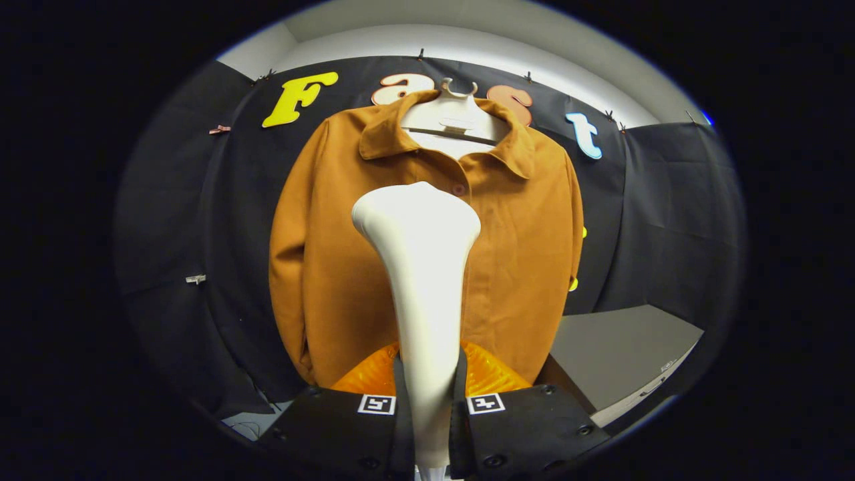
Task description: Iron the clothes twice with a garment steamer, once on the left side and once on the right side.
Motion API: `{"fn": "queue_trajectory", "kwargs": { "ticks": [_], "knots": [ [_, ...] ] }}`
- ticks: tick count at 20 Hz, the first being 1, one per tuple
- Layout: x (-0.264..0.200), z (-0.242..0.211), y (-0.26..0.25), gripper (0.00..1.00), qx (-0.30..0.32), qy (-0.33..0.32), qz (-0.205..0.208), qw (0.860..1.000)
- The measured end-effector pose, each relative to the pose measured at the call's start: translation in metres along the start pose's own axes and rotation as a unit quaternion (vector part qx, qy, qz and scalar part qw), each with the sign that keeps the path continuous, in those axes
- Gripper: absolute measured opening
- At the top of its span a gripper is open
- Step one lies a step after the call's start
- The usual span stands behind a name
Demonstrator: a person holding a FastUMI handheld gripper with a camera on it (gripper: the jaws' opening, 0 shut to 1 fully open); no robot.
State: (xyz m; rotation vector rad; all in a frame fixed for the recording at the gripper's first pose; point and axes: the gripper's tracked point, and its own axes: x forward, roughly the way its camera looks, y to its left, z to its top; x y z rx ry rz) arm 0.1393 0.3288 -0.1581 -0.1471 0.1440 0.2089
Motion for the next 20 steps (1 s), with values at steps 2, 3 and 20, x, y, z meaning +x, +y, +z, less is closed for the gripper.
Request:
{"fn": "queue_trajectory", "kwargs": {
  "ticks": [2, 3, 20],
  "knots": [
    [0.010, 0.007, 0.013, 0.24, 0.001, -0.007, -0.001, 1.000],
    [0.015, 0.010, 0.018, 0.24, 0.002, -0.010, -0.003, 1.000],
    [0.050, -0.026, 0.035, 0.24, -0.031, -0.007, -0.055, 0.998]
  ]
}}
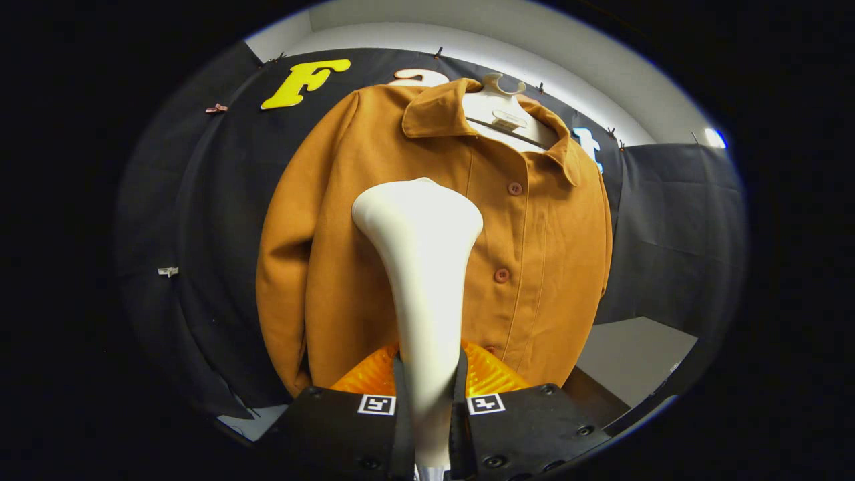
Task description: Iron the clothes twice with a garment steamer, once on the left side and once on the right side.
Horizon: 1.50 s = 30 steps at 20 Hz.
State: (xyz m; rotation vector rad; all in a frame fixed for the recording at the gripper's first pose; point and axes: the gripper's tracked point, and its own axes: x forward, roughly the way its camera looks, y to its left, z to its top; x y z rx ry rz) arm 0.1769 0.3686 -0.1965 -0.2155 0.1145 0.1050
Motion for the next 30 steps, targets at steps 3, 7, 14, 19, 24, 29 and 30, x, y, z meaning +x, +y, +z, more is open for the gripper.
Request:
{"fn": "queue_trajectory", "kwargs": {
  "ticks": [3, 7, 14, 19, 24, 29, 30],
  "knots": [
    [-0.004, -0.021, 0.001, 0.24, 0.000, 0.013, -0.001, 1.000],
    [-0.007, -0.056, 0.002, 0.24, -0.001, 0.032, 0.000, 0.999],
    [-0.013, -0.123, 0.009, 0.24, -0.016, 0.067, 0.015, 0.998],
    [-0.017, -0.173, 0.015, 0.24, -0.027, 0.097, 0.024, 0.995],
    [-0.022, -0.217, 0.013, 0.24, -0.027, 0.134, 0.031, 0.990],
    [-0.038, -0.237, 0.007, 0.24, -0.033, 0.164, 0.040, 0.985],
    [-0.042, -0.237, 0.007, 0.24, -0.032, 0.168, 0.047, 0.984]
  ]
}}
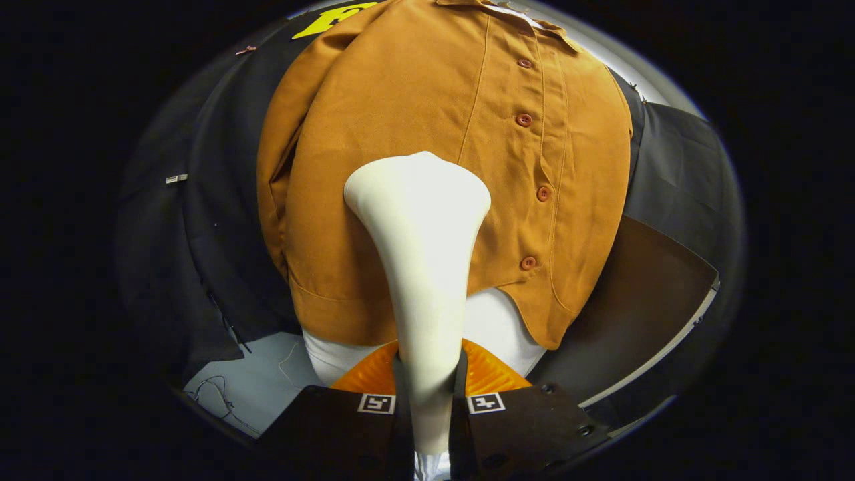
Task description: Iron the clothes twice with a garment steamer, once on the left side and once on the right side.
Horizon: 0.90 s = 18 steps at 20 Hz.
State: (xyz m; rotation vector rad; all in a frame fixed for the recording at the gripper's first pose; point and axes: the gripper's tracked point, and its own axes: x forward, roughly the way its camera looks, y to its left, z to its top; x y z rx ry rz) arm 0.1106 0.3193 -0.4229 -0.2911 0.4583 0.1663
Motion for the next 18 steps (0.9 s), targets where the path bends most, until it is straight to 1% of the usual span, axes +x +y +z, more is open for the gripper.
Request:
{"fn": "queue_trajectory", "kwargs": {
  "ticks": [3, 8, 14, 18],
  "knots": [
    [-0.020, 0.000, -0.005, 0.24, -0.004, 0.004, 0.009, 1.000],
    [-0.060, 0.022, -0.016, 0.24, -0.005, -0.015, 0.020, 1.000],
    [-0.110, 0.080, -0.039, 0.24, 0.009, -0.060, 0.030, 0.998],
    [-0.138, 0.123, -0.065, 0.24, 0.022, -0.090, 0.021, 0.996]
  ]
}}
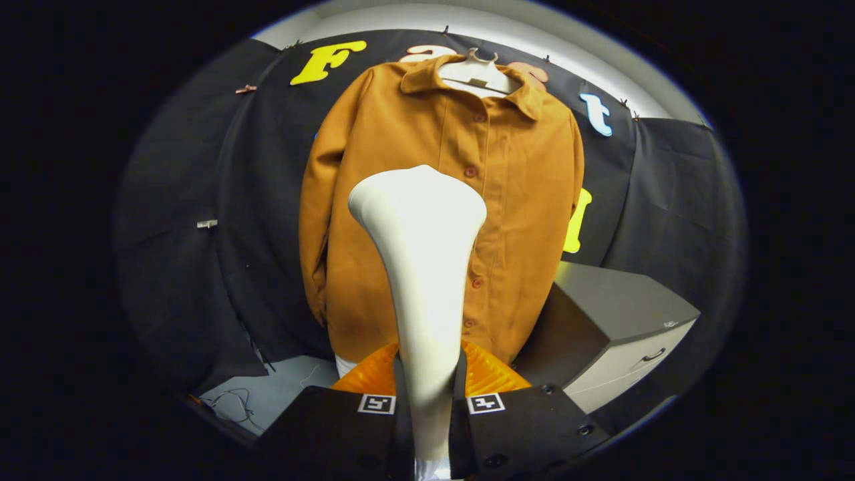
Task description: Iron the clothes twice with a garment steamer, once on the left side and once on the right side.
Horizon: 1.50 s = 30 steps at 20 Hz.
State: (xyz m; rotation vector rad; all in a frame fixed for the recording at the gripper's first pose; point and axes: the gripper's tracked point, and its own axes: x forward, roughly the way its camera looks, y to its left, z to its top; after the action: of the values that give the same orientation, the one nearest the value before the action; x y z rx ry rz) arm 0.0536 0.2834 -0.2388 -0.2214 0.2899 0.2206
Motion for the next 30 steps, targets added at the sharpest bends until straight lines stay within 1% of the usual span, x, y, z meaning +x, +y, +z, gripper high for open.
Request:
{"fn": "queue_trajectory", "kwargs": {
  "ticks": [11, 16, 23, 30],
  "knots": [
    [-0.038, 0.115, -0.078, 0.24, 0.031, -0.066, -0.048, 0.996],
    [-0.047, 0.153, -0.113, 0.24, 0.049, -0.090, -0.068, 0.992],
    [-0.052, 0.163, -0.134, 0.24, 0.058, -0.099, -0.075, 0.991],
    [-0.062, 0.160, -0.135, 0.24, 0.063, -0.097, -0.065, 0.991]
  ]
}}
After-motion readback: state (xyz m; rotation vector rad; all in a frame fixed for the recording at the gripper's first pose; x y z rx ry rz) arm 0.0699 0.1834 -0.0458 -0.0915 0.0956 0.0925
